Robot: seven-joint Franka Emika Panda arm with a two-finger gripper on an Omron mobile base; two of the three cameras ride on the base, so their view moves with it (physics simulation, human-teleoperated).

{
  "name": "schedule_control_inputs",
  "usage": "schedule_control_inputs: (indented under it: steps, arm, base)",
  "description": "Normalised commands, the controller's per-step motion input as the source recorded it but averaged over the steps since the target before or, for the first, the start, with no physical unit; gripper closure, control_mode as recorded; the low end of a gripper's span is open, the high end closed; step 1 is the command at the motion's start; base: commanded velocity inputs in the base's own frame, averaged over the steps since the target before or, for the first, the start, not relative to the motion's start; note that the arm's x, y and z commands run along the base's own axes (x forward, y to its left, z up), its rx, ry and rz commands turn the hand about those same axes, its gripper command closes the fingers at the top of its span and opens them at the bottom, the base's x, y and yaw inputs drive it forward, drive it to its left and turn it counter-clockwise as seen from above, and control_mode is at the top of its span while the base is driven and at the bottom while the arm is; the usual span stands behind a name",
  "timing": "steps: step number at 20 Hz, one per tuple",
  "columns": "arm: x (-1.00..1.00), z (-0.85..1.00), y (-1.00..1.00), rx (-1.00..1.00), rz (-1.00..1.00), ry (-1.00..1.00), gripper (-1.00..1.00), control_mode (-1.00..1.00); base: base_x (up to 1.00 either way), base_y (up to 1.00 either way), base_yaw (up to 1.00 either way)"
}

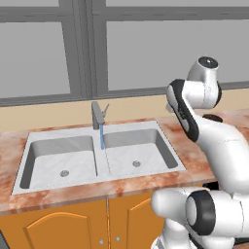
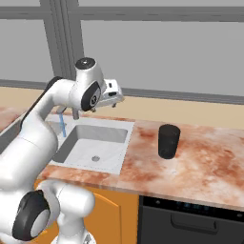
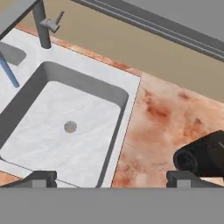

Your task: Turn on the sink faucet and place the jug under the water for a few seconds to fill it up.

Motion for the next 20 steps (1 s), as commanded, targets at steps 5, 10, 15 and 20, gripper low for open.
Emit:
schedule_control_inputs:
  steps: [5, 10, 15, 20]
  arm:
    - [-1.00, -0.98, -1.00, 0.20, -0.10, -0.21, -1.00, -1.00]
    - [-1.00, -0.39, -1.00, 0.19, -0.14, -0.15, -1.00, -1.00]
    - [-0.20, 0.00, -1.00, 0.07, -0.03, -0.29, -1.00, -1.00]
    - [0.04, 0.00, -0.80, 0.04, 0.00, -0.32, -1.00, -1.00]
  base:
    - [0.00, 0.00, 0.00]
    - [0.00, 0.00, 0.00]
    - [0.00, 0.00, 0.00]
    - [0.00, 0.00, 0.00]
